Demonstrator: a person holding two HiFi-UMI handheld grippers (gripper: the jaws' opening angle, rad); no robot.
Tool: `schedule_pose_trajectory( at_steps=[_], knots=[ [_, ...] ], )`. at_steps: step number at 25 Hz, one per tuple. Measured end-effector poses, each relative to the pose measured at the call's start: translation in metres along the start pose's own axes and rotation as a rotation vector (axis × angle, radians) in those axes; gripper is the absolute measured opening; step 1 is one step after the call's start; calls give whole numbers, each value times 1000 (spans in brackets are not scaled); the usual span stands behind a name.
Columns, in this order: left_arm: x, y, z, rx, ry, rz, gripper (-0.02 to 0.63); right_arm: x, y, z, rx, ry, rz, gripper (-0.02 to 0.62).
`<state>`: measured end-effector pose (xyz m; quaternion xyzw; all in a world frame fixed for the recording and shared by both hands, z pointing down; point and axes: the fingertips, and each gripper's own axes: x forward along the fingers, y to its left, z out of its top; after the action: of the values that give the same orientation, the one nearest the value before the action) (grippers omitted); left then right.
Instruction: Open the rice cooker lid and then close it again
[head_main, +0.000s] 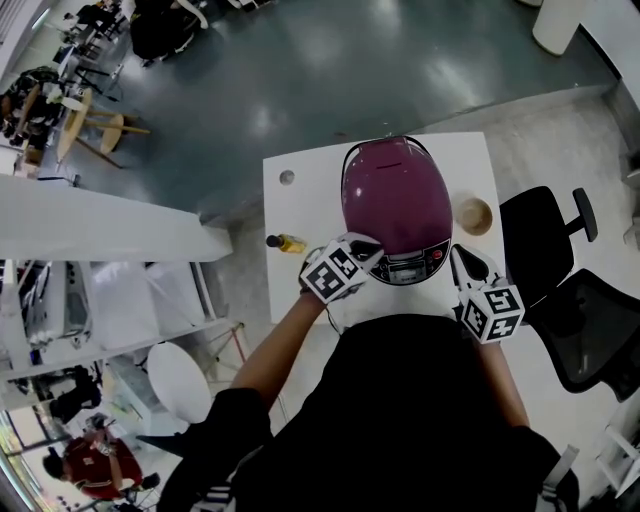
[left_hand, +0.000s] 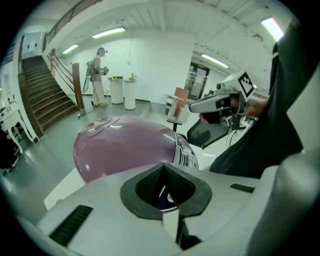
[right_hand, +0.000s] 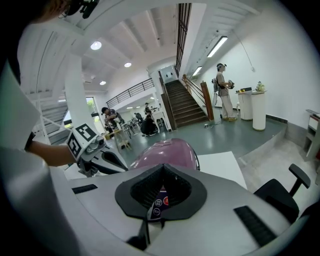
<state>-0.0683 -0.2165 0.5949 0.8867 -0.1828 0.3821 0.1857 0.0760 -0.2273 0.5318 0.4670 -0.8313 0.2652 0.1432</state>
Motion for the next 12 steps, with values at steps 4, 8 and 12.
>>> schedule_pose_trajectory(
  at_steps=[4,8,12],
  knots=[
    [-27,-9,2,-88,-177,25,2,-7,28,-7,-29,-1,10,0],
    [-50,-29,-7,-165,-378,44,3,-16,55,-25,-48,26,-18,0],
    [-58,-54,-25,-239,-525,33,3,-31,62,-39,-66,34,-126,0]
  ],
)
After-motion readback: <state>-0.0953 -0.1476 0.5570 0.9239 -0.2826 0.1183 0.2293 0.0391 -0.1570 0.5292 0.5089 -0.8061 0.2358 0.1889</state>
